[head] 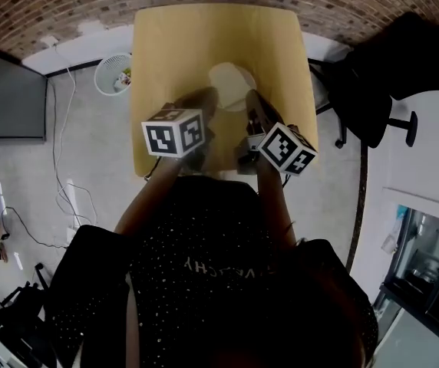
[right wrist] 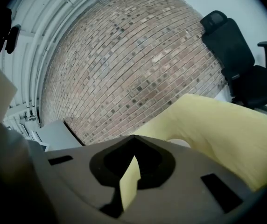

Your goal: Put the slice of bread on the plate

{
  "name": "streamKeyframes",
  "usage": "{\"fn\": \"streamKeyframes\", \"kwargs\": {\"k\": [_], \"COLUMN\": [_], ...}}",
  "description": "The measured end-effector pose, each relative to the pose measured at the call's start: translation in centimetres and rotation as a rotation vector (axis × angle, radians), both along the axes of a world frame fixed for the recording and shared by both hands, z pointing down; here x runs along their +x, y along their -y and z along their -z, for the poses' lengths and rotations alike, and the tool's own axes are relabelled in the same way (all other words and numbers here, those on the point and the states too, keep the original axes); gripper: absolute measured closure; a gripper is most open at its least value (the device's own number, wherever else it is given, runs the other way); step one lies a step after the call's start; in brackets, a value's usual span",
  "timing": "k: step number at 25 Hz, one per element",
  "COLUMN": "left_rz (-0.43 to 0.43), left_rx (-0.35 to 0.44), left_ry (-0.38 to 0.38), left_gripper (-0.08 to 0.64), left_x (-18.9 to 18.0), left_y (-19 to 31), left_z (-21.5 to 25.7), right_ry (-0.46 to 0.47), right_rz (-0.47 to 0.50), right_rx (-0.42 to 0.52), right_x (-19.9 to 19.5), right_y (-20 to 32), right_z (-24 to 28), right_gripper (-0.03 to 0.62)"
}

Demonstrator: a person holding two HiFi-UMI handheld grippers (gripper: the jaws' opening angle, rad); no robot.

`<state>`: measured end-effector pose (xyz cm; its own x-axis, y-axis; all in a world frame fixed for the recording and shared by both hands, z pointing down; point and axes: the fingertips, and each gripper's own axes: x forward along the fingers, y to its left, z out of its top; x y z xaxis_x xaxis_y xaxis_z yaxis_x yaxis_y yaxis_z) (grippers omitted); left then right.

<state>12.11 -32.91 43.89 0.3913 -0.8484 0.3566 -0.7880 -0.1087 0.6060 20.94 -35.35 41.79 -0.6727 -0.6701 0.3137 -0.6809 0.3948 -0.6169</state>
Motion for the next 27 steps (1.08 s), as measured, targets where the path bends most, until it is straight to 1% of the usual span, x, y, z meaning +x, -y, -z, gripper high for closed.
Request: {"fn": "streamKeyframes", "kwargs": {"k": [8,27], "left_rz": [-0.032,-0.025], "left_rx": [-0.006,-0.026], "left_ry": [0.004,0.005], "left_gripper": [0.550,0.549], "left_x": [1.3,1.2], "left_y": [0.4,0.3], "left_z": [-0.3,-0.6], "right_ry": [-0.011,-0.007], "right_rz": [-0.039,-0.044], "right_rx": [-0.011,-0.039], "right_x": [1.7,1.9], "right_y": [0.2,0.2], "right_z": [-0.4,-0.9], "right_gripper": [0.580,0.580]}}
